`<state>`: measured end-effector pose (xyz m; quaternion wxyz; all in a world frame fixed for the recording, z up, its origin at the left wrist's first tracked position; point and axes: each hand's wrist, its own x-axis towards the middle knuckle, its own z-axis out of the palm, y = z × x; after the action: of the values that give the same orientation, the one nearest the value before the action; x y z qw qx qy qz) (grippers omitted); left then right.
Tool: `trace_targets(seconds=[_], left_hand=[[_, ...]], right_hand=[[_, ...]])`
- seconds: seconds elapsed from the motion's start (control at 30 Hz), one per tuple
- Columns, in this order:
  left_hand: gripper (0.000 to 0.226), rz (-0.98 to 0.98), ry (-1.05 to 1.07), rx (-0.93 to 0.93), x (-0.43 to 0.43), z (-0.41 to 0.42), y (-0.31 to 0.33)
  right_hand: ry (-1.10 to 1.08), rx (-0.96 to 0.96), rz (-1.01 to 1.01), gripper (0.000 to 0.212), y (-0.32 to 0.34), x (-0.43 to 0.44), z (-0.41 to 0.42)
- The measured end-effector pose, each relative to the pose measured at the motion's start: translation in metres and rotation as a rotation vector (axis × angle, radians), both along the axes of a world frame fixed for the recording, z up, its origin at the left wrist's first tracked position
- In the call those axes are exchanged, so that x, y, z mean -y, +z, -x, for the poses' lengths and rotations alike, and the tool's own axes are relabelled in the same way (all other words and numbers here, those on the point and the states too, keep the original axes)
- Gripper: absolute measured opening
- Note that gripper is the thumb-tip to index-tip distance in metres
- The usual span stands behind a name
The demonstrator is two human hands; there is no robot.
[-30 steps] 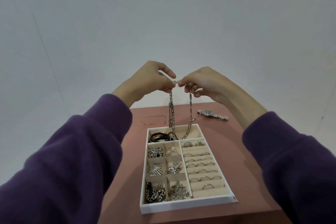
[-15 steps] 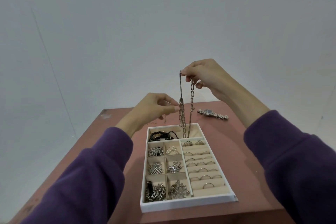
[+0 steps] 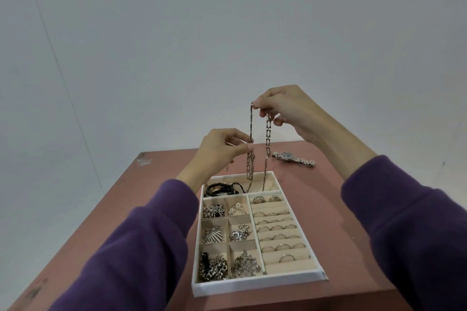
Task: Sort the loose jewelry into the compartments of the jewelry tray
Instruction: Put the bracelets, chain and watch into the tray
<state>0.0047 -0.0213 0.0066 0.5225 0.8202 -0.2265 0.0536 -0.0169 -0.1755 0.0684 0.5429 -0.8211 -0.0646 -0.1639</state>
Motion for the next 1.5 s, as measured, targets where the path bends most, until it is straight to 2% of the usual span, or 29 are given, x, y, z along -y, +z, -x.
trace_targets(seconds=[0.37,0.53,0.77,1.13,1.27,1.5], left_hand=[[0.02,0.064,0.151,0.033,-0.007,-0.002,0.006],[0.013,0.051,0.072,-0.024,-0.013,0.001,0.01],[0.015,0.056,0.0,-0.068,-0.024,0.0,0.011],[0.004,0.036,0.084,0.08,-0.011,0.002,0.016],[0.005,0.032,0.095,0.094,-0.009,0.002,0.016],[0.009,0.1,-0.008,0.058,-0.005,0.001,0.02]], right_hand=[[-0.093,-0.024,0.034,0.008,-0.006,0.007,-0.003],[-0.135,-0.035,0.032,0.008,-0.008,0.011,-0.005],[-0.189,-0.011,-0.01,0.009,-0.01,0.017,-0.008],[0.022,-0.061,0.139,0.009,-0.022,0.004,0.001],[0.064,-0.095,0.12,0.008,-0.026,0.0,-0.001],[0.165,-0.12,0.169,0.014,-0.031,-0.002,0.0]])
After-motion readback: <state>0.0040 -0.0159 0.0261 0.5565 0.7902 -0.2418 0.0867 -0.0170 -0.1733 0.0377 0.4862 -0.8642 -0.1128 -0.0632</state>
